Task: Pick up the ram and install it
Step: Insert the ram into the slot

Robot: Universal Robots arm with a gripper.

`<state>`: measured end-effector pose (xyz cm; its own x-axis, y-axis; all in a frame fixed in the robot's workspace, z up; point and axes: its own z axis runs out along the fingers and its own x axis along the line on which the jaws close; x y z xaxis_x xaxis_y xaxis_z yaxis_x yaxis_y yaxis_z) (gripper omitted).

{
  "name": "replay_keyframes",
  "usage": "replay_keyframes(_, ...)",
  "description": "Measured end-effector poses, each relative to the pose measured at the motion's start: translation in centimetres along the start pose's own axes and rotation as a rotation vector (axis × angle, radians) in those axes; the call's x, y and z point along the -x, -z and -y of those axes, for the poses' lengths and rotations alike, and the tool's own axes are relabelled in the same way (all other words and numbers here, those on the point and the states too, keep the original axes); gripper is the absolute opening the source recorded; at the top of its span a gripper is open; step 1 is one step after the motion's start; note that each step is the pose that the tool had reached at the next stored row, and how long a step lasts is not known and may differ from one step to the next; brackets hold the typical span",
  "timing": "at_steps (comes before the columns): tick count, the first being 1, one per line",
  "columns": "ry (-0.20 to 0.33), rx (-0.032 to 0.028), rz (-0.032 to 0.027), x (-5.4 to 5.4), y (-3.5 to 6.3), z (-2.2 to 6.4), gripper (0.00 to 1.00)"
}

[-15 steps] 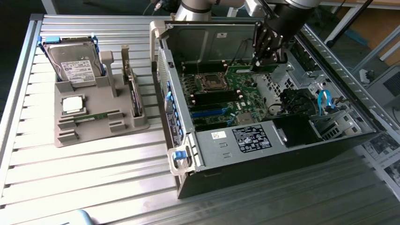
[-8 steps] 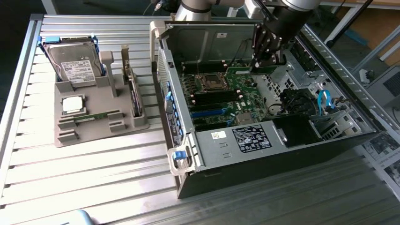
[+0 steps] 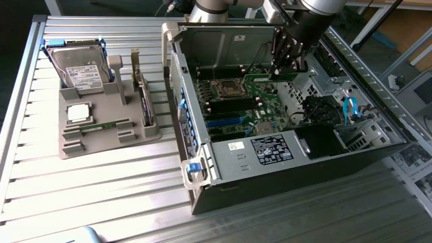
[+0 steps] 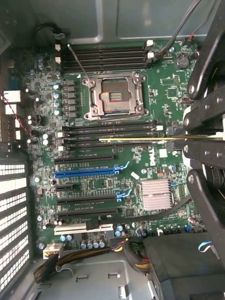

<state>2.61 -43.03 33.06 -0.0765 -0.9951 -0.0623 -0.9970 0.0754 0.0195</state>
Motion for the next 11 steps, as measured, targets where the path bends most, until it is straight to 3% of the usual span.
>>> replay_keyframes(11,0.000,0.0000,0.0001,-0.06,-0.88,0.02,0.14)
